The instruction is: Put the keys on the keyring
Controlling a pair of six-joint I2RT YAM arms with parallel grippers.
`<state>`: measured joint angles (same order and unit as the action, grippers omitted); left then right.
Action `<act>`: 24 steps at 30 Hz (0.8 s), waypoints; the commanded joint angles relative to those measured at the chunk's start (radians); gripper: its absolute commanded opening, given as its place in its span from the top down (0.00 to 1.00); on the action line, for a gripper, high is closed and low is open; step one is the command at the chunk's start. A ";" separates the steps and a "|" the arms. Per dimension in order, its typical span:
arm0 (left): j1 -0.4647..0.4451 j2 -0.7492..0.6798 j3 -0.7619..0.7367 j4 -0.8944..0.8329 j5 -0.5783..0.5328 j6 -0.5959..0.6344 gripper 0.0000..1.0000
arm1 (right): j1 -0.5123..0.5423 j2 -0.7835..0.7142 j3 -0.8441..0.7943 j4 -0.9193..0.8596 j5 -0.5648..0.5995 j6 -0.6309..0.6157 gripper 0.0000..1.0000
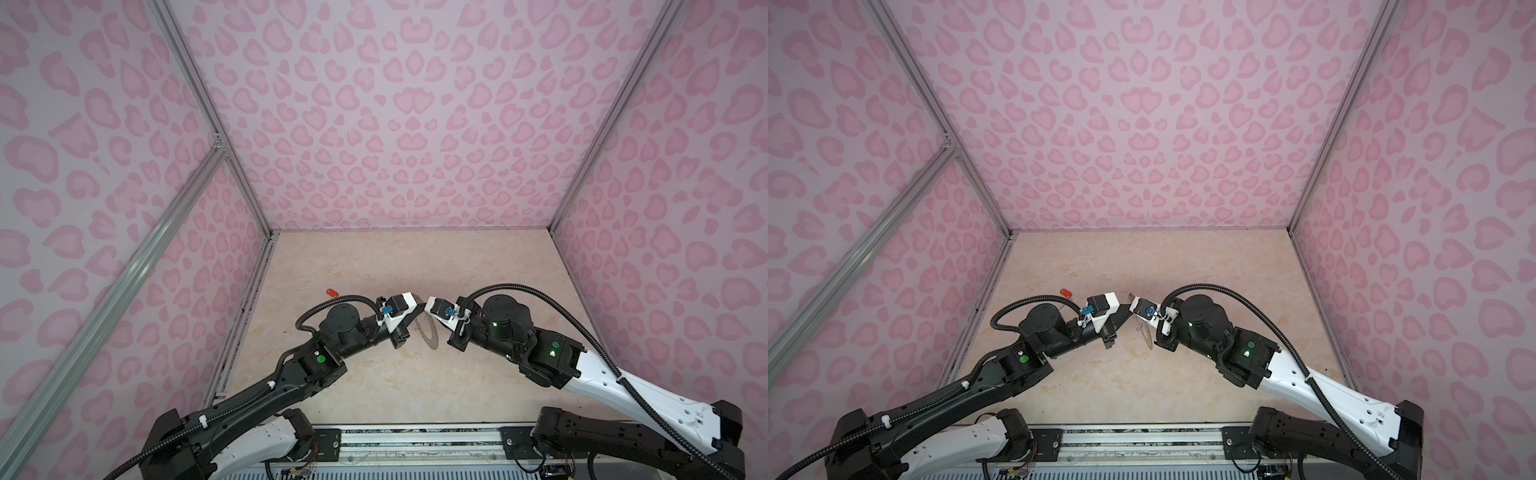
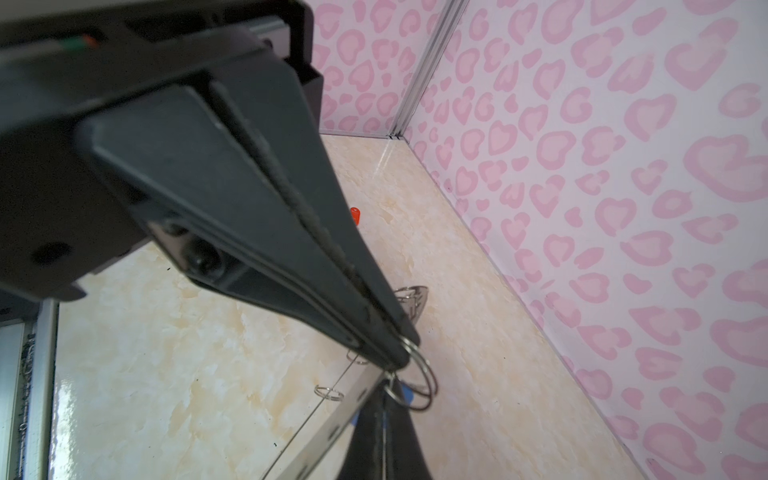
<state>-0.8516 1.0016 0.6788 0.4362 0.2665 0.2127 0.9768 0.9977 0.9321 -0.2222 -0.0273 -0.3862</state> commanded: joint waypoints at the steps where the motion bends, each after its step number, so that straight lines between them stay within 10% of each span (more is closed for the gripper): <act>1: 0.003 -0.006 -0.008 0.134 -0.014 -0.004 0.97 | 0.007 -0.020 -0.032 0.017 -0.024 0.008 0.81; 24: 0.017 -0.045 -0.026 0.129 0.129 -0.036 0.97 | -0.027 -0.144 -0.101 0.072 -0.078 0.062 0.70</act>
<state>-0.8368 0.9661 0.6544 0.5243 0.3782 0.1844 0.9485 0.8494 0.8433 -0.1715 -0.1051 -0.3584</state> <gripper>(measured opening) 0.050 0.302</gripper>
